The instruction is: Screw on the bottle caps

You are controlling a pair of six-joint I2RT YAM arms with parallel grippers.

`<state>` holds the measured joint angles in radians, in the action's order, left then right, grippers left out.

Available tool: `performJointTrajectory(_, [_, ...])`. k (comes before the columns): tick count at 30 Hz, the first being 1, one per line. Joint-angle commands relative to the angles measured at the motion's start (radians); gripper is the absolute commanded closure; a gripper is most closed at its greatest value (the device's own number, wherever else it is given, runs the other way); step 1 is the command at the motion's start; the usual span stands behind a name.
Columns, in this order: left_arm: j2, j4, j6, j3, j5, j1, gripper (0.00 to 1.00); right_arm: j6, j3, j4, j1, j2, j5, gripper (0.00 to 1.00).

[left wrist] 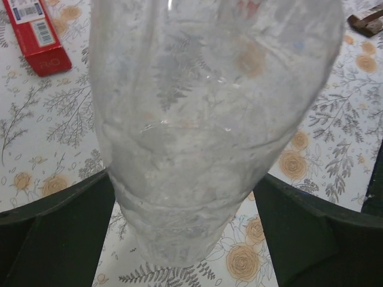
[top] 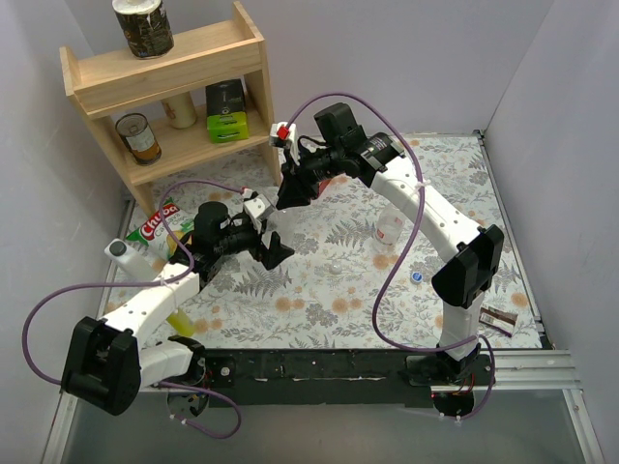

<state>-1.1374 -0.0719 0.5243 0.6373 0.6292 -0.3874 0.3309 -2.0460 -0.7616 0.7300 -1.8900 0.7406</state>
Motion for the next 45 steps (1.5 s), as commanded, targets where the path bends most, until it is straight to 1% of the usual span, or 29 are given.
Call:
performJointTrajectory(1, [-0.004,-0.052,0.002,0.041,0.121,0.002,0.14,-0.032,0.004,0.028,0.003,0.051,0.028,0.99])
performJointTrajectory(4, [-0.009,-0.052,0.0,0.03,0.162,0.002,0.18,-0.05,0.012,0.042,0.003,0.058,0.036,0.99])
performJointTrajectory(7, [-0.009,-0.054,-0.007,0.015,0.159,0.002,0.16,-0.064,0.01,0.056,0.003,0.063,0.043,0.99])
performJointTrajectory(9, [-0.009,-0.055,-0.023,0.007,0.153,0.002,0.16,-0.061,0.006,0.047,0.005,0.063,0.042,0.99])
performJointTrajectory(13, [-0.016,-0.078,-0.026,-0.01,0.153,0.002,0.19,-0.055,0.024,0.039,0.005,0.077,0.039,0.99])
performJointTrajectory(15, [-0.024,-0.081,-0.03,-0.01,0.153,0.002,0.23,-0.058,0.036,0.039,0.008,0.081,0.037,0.99])
performJointTrajectory(17, [-0.031,-0.085,-0.041,-0.021,0.147,0.001,0.23,-0.056,0.038,0.041,0.014,0.088,0.031,0.99])
performJointTrajectory(21, [-0.032,-0.104,-0.035,-0.028,0.152,0.002,0.31,-0.05,0.024,0.028,0.019,0.083,0.022,0.99])
performJointTrajectory(24, [-0.042,-0.123,-0.018,-0.027,0.152,0.002,0.44,-0.05,0.027,0.027,0.022,0.083,0.023,0.99])
performJointTrajectory(25, [-0.045,-0.127,-0.015,-0.024,0.144,0.002,0.5,-0.052,0.023,0.024,0.023,0.081,0.02,0.86])
performJointTrajectory(27, [-0.044,-0.161,0.009,-0.031,0.132,0.002,0.52,-0.05,0.001,-0.002,0.023,0.088,-0.012,0.66])
performJointTrajectory(28, [-0.039,-0.17,0.022,-0.033,0.127,0.002,0.53,-0.052,-0.037,-0.016,0.023,0.092,-0.039,0.49])
performJointTrajectory(29, [-0.038,-0.177,0.029,-0.033,0.122,0.002,0.54,-0.049,-0.061,-0.028,0.019,0.101,-0.103,0.37])
performJointTrajectory(30, [-0.036,-0.172,0.04,-0.025,0.122,0.002,0.56,-0.046,-0.078,-0.048,0.01,0.129,-0.127,0.33])
performJointTrajectory(31, [-0.035,-0.164,0.043,-0.022,0.122,0.002,0.57,-0.041,-0.112,-0.056,-0.001,0.146,-0.145,0.27])
performJointTrajectory(32, [-0.033,-0.157,0.045,-0.016,0.127,0.002,0.61,-0.027,-0.124,-0.067,-0.033,0.163,-0.17,0.26])
performJointTrajectory(34, [-0.03,-0.125,0.046,-0.001,0.136,0.002,0.65,-0.009,-0.143,-0.11,-0.078,0.212,-0.187,0.24])
performJointTrajectory(35, [-0.03,-0.112,0.045,0.004,0.151,0.002,0.71,0.003,-0.137,-0.131,-0.131,0.229,-0.19,0.25])
performJointTrajectory(36, [-0.032,-0.079,0.033,0.013,0.161,0.002,0.74,0.013,-0.126,-0.174,-0.164,0.259,-0.188,0.25])
performJointTrajectory(37, [-0.03,-0.06,0.026,0.033,0.168,0.002,0.79,0.019,-0.111,-0.201,-0.247,0.276,-0.182,0.25])
performJointTrajectory(38, [-0.028,-0.045,0.022,0.044,0.176,0.002,0.84,0.04,-0.059,-0.228,-0.297,0.293,-0.15,0.26])
performJointTrajectory(39, [-0.027,-0.013,0.02,0.059,0.178,0.002,0.95,0.06,-0.022,-0.255,-0.352,0.339,-0.13,0.27])
performJointTrajectory(40, [-0.019,0.0,0.02,0.073,0.178,0.002,0.99,0.085,0.024,-0.286,-0.45,0.371,-0.116,0.28])
performJointTrajectory(41, [-0.015,0.013,0.02,0.103,0.178,0.002,1.0,0.117,0.155,-0.288,-0.49,0.405,-0.118,0.28])
performJointTrajectory(42, [-0.009,0.038,0.023,0.117,0.162,0.002,1.0,0.199,0.221,-0.288,-0.529,0.484,-0.127,0.27])
performJointTrajectory(43, [-0.002,0.056,0.019,0.134,0.156,0.002,1.0,0.253,0.301,-0.274,-0.588,0.523,-0.145,0.27])
performJointTrajectory(44, [-0.002,0.066,0.005,0.181,0.152,0.002,1.0,0.295,0.433,-0.257,-0.622,0.558,-0.185,0.27])
performJointTrajectory(45, [-0.001,0.143,-0.007,0.202,0.15,0.002,1.0,0.356,0.507,-0.236,-0.661,0.621,-0.191,0.27])
